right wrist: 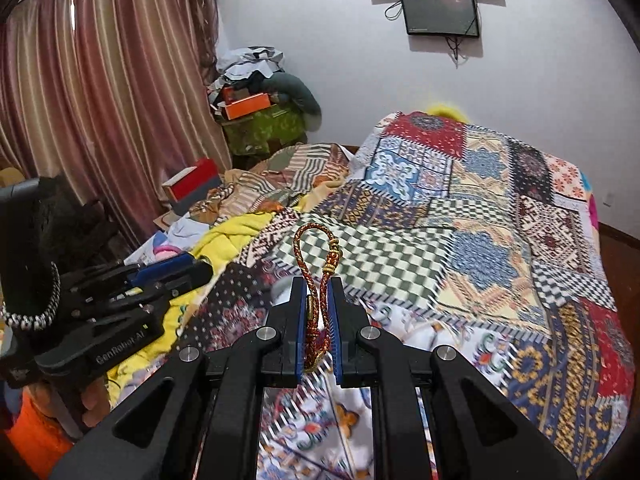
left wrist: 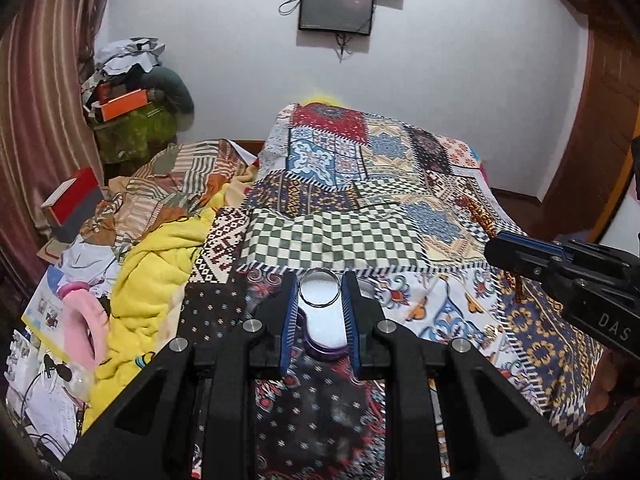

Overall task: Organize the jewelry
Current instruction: 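Carry both items over the heart tin and open both tools to drop them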

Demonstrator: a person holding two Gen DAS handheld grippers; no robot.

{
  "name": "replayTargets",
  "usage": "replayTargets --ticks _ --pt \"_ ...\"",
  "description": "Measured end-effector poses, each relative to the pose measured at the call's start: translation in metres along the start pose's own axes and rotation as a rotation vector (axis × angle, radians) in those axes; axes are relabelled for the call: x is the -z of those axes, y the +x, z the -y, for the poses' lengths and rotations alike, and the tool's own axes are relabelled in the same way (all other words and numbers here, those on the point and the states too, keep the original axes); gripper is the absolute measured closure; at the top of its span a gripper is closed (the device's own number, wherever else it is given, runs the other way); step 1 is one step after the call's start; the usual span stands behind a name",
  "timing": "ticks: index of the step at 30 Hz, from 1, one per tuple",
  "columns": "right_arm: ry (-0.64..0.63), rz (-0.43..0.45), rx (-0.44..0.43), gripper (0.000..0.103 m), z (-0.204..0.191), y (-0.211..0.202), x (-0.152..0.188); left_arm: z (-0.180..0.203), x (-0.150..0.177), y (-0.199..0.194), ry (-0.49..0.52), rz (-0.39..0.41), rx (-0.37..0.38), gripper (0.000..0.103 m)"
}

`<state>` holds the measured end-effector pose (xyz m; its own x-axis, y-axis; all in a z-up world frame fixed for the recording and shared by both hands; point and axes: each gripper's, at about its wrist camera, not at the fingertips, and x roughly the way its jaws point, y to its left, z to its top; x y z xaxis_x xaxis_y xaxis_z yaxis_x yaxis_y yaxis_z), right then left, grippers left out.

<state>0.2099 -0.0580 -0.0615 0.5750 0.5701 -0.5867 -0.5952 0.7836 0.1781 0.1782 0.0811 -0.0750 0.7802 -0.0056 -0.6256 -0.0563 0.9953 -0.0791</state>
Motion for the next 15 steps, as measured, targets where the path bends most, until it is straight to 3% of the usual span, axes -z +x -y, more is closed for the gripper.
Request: replayTargets --ticks 15 --pt "0.030 -0.120 -0.053 0.094 -0.001 0.078 0.001 -0.026 0.008 0.059 -0.030 -0.086 0.003 0.082"
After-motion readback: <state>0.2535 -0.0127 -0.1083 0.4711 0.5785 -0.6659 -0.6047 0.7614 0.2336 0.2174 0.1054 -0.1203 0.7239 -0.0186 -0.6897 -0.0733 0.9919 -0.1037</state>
